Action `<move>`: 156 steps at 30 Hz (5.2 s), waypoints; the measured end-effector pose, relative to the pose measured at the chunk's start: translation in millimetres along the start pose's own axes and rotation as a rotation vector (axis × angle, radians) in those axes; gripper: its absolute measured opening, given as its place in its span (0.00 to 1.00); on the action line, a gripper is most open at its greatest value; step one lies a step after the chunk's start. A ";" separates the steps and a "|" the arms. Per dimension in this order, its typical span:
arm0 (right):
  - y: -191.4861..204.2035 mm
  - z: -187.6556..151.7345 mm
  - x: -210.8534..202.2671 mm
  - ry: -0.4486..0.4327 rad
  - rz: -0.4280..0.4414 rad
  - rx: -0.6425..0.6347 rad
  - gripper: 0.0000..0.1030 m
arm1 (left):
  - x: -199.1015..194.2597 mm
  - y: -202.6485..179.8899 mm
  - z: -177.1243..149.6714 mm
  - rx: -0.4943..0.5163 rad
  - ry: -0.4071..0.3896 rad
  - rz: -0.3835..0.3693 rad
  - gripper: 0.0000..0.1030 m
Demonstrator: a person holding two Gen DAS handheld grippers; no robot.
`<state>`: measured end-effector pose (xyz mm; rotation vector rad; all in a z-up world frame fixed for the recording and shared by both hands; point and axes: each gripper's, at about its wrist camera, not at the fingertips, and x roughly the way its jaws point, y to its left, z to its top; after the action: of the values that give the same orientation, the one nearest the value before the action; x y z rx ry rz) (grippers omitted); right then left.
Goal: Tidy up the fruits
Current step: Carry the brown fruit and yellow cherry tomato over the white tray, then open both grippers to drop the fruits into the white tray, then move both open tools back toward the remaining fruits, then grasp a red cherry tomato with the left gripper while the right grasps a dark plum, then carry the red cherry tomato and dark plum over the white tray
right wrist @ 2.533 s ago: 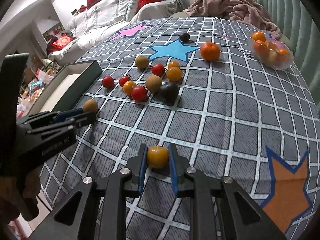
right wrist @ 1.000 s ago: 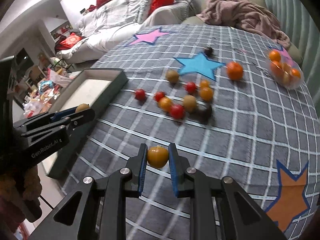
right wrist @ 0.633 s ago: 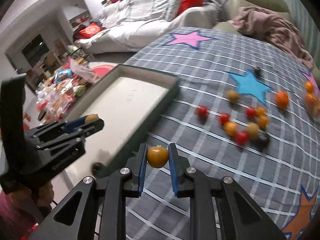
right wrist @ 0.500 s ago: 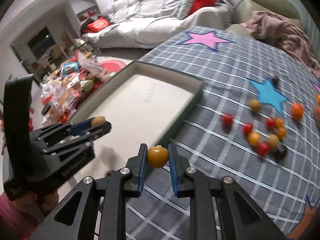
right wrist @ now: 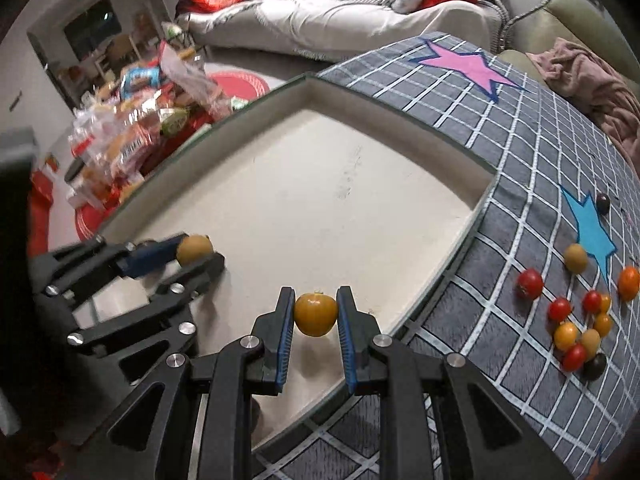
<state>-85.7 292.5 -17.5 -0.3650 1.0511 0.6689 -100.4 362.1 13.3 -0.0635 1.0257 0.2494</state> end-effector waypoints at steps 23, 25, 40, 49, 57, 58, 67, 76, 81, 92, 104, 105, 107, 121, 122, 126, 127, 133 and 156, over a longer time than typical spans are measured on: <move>-54.8 -32.4 -58.2 -0.143 -0.032 0.176 0.91 | -28.7 -10.4 -7.0 -0.023 -0.054 0.006 0.89; -68.8 -44.5 -63.7 -0.145 -0.040 0.211 0.91 | -33.6 -19.8 -7.1 -0.006 -0.056 -0.005 0.89; -182.5 -146.8 -75.0 -0.087 -0.187 0.464 0.91 | -62.5 -130.5 -6.4 0.205 -0.086 -0.096 0.89; -208.8 -158.7 -76.2 -0.104 -0.238 0.456 0.91 | -32.1 -180.1 -2.1 0.264 -0.045 -0.071 0.89; -217.4 -139.8 -66.8 -0.126 -0.225 0.405 0.91 | -6.3 -195.3 21.4 0.268 -0.045 -0.060 0.89; -218.2 -136.3 -65.3 -0.129 -0.224 0.396 0.91 | -3.2 -197.0 24.1 0.270 -0.043 -0.058 0.89; -227.4 -110.9 -52.0 -0.146 -0.219 0.324 0.86 | 18.4 -205.7 47.6 0.276 -0.039 -0.077 0.89; -227.7 -96.9 -50.1 -0.173 -0.182 0.289 0.31 | 22.5 -215.4 57.6 0.270 -0.038 -0.171 0.50; -228.0 -108.6 -56.6 -0.190 -0.134 0.339 0.28 | 16.7 -225.0 51.7 0.309 -0.040 -0.204 0.14; -224.0 -158.2 -80.0 -0.212 -0.098 0.429 0.29 | 0.3 -210.9 22.9 0.268 -0.045 -0.203 0.14; -228.2 -173.3 -87.0 -0.228 -0.079 0.467 0.29 | -2.5 -231.2 21.9 0.286 -0.032 -0.222 0.14; -229.2 -174.6 -87.8 -0.229 -0.079 0.469 0.29 | -2.7 -233.8 22.3 0.287 -0.029 -0.231 0.14; -230.2 -176.4 -88.9 -0.229 -0.085 0.468 0.29 | -3.6 -238.3 21.8 0.292 -0.027 -0.241 0.45; -237.8 -188.6 -97.3 -0.243 -0.098 0.488 0.29 | 3.0 -266.4 29.5 0.229 -0.010 -0.213 0.70; -238.9 -190.0 -97.7 -0.244 -0.098 0.494 0.29 | 3.0 -268.6 32.3 0.217 -0.009 -0.219 0.60; -240.0 -193.7 -99.1 -0.245 -0.097 0.506 0.29 | -0.2 -276.2 32.9 0.238 -0.014 -0.238 0.22; -239.7 -194.9 -99.5 -0.246 -0.097 0.506 0.29 | -1.6 -276.6 31.0 0.249 -0.017 -0.235 0.22; -235.5 -199.4 -100.6 -0.247 -0.100 0.506 0.29 | -11.3 -258.9 13.3 0.265 -0.017 -0.258 0.22; -192.1 -200.4 -122.8 -0.233 -0.108 0.465 0.29 | -49.4 -191.2 -30.4 0.214 -0.031 -0.310 0.22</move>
<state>-133.6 -7.1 -8.2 0.0603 0.9228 0.3444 -105.3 162.9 27.3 -0.0242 0.9912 -0.1414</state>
